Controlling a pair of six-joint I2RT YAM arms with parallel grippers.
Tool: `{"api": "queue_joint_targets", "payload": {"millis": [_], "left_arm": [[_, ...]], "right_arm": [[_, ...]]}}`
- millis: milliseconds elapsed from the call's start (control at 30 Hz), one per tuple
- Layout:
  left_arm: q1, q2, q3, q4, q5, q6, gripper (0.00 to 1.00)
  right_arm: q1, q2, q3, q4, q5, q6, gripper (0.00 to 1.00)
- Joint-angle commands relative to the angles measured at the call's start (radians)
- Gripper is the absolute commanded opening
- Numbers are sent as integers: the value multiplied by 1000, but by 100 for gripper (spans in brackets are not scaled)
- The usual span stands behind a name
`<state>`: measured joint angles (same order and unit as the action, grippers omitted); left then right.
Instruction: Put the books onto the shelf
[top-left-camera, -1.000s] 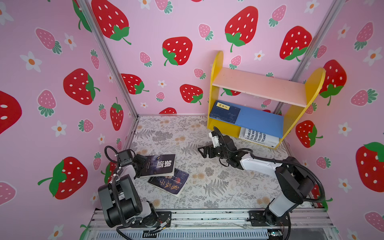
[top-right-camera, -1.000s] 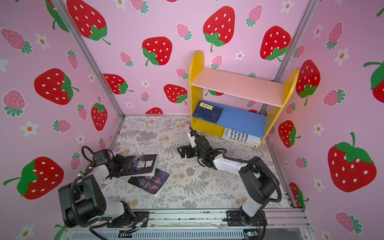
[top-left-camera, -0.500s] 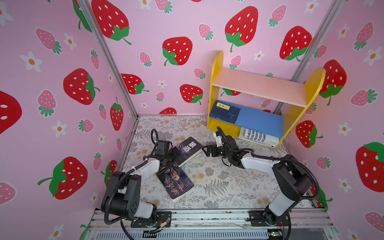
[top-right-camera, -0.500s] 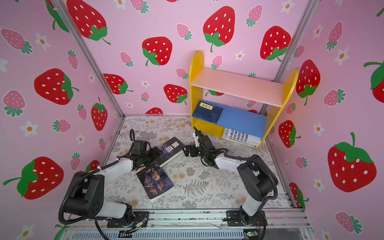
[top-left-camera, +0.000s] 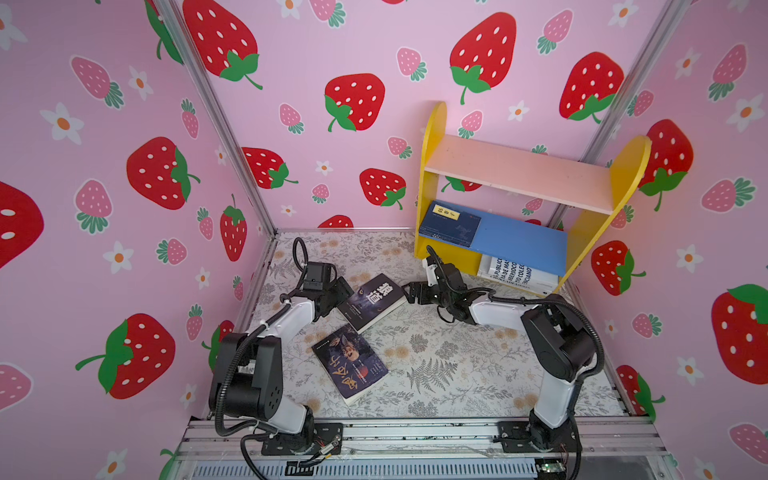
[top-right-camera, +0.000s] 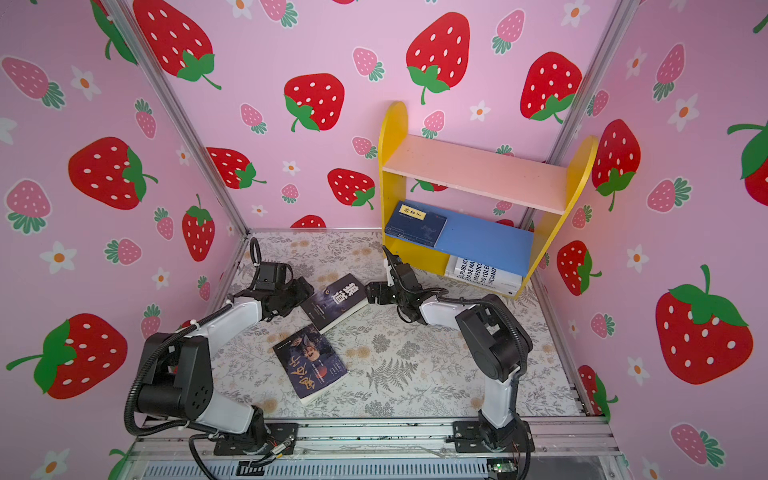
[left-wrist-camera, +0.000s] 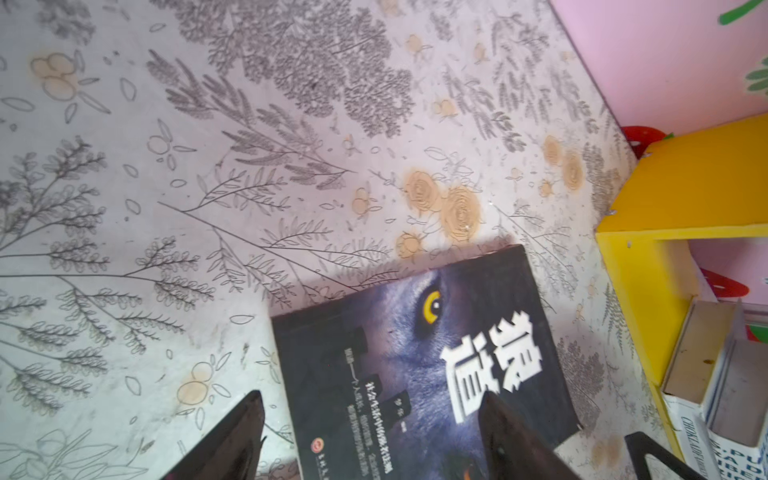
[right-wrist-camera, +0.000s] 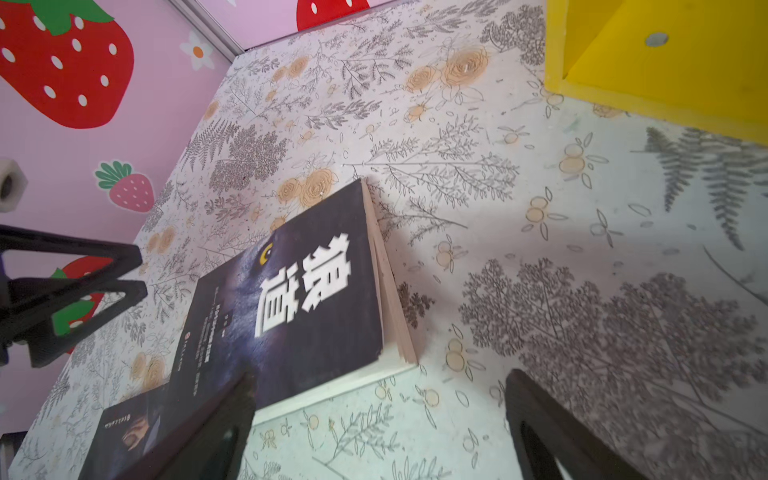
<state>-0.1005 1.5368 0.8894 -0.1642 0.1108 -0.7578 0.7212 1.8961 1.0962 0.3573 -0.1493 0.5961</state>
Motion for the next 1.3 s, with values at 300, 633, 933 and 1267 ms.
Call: {"api": "queue_joint_targets", "payload": {"millis": [300,633,933,1267], "left_arm": [[-1,61,-161,200,188,-102,77],[19,154,-232,541,334,-200,68],[44,54,-291,810,421,-314,59],[43,-113,-302,731,402,-294,42]], "right_arm": [[28,210,227,11,-41,-34,78],[65,342,282,-25,-110,17,53],[68,376,288,-27,-144,39,46],[65,340,276,-29,-156,25,46]]}}
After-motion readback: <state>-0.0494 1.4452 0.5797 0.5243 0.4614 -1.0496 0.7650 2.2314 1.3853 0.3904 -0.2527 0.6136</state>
